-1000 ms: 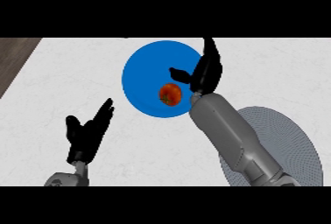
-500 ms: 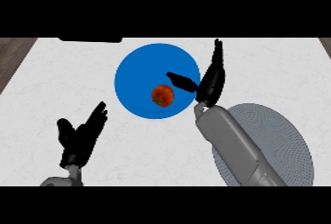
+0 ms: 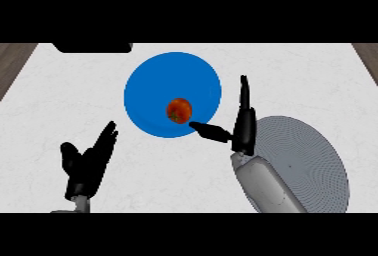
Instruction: Pick the tomato from the placemat and place it in the plate
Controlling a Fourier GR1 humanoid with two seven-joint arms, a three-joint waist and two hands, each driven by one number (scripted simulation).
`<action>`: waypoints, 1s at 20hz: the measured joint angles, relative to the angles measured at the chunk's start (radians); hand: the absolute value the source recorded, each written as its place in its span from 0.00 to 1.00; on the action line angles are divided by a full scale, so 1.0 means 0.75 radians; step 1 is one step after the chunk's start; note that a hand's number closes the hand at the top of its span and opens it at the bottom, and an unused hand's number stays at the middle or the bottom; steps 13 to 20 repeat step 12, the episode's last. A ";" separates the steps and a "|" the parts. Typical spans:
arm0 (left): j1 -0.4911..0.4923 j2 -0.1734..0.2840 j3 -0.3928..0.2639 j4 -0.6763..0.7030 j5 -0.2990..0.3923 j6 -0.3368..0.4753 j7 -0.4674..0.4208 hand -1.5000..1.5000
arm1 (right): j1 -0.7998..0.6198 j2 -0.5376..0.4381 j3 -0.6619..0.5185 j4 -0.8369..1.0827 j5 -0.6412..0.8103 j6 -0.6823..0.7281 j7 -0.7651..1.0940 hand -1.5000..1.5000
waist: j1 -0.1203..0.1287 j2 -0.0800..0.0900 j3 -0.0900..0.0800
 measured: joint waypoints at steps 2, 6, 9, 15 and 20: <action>-0.007 -0.006 0.001 0.000 -0.002 0.004 0.020 0.50 | 0.043 -0.008 0.028 -0.032 0.041 0.018 0.023 0.00 | -0.004 -0.001 -0.001; -0.009 0.009 0.025 0.007 0.013 -0.024 0.022 0.50 | 0.193 -0.036 0.119 -0.168 0.136 0.033 0.091 0.00 | -0.010 -0.004 -0.001; -0.013 -0.001 0.030 0.008 0.005 -0.020 0.019 0.50 | 0.283 -0.047 0.148 -0.241 0.203 0.043 0.122 0.00 | -0.010 -0.004 -0.001; -0.021 -0.007 0.036 0.017 0.000 -0.019 0.028 0.50 | 0.340 -0.042 0.191 -0.321 0.319 0.029 0.229 0.00 | -0.011 -0.004 -0.001; -0.021 -0.007 0.036 0.017 0.000 -0.019 0.028 0.50 | 0.340 -0.042 0.191 -0.321 0.319 0.029 0.229 0.00 | -0.011 -0.004 -0.001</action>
